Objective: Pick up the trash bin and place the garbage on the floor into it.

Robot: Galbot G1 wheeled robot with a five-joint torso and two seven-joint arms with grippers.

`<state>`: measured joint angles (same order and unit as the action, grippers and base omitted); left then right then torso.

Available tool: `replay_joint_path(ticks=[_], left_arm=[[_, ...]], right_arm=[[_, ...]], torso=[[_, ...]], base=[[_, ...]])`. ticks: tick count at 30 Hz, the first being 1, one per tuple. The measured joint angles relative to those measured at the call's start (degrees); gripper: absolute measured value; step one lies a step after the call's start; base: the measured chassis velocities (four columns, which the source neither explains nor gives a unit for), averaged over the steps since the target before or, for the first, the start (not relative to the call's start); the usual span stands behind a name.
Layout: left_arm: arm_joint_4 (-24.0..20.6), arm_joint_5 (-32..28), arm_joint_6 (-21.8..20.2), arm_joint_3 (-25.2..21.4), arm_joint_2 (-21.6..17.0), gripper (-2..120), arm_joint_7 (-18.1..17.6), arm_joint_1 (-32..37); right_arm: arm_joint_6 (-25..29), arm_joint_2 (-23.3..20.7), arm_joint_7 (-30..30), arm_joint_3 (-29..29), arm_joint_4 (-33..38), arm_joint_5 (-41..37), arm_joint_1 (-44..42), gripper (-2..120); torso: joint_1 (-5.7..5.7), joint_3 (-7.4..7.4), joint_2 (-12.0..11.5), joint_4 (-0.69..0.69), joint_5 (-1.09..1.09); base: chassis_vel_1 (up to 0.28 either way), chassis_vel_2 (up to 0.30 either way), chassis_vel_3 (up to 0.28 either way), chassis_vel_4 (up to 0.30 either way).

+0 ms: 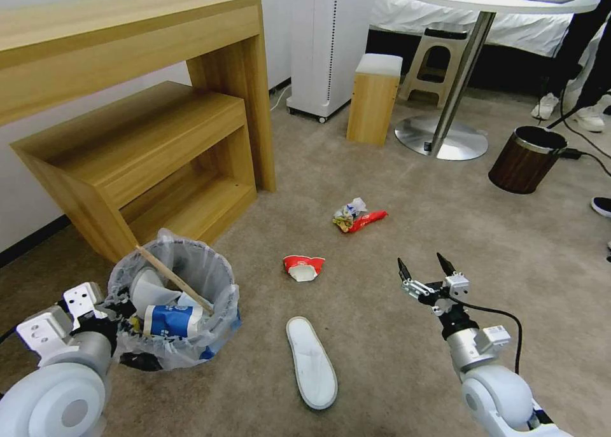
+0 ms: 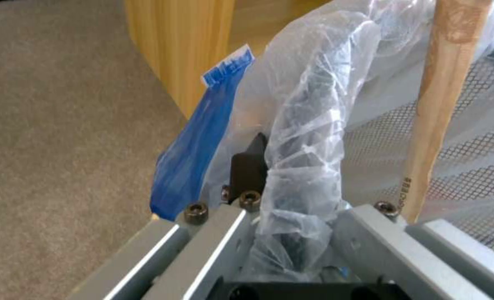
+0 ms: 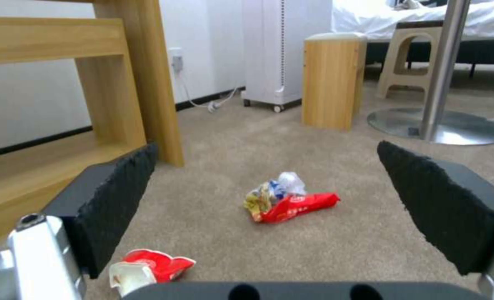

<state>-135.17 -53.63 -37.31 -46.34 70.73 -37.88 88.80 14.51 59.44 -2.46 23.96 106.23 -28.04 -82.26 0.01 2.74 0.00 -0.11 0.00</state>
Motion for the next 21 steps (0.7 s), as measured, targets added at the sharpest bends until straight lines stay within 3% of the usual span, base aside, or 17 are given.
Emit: replay_joint_path(ticks=[21], left_arm=[[1.1, 0.7, 0.7, 1.9, 0.3, 1, 0.8, -0.7]], right_arm=[[1.0, 0.6, 0.8, -0.9, -1.0, -0.2, 0.3, 100]], torso=[[0.0, 0.0, 0.0, 0.0, 0.0]], base=[[0.0, 0.0, 0.0, 0.0]])
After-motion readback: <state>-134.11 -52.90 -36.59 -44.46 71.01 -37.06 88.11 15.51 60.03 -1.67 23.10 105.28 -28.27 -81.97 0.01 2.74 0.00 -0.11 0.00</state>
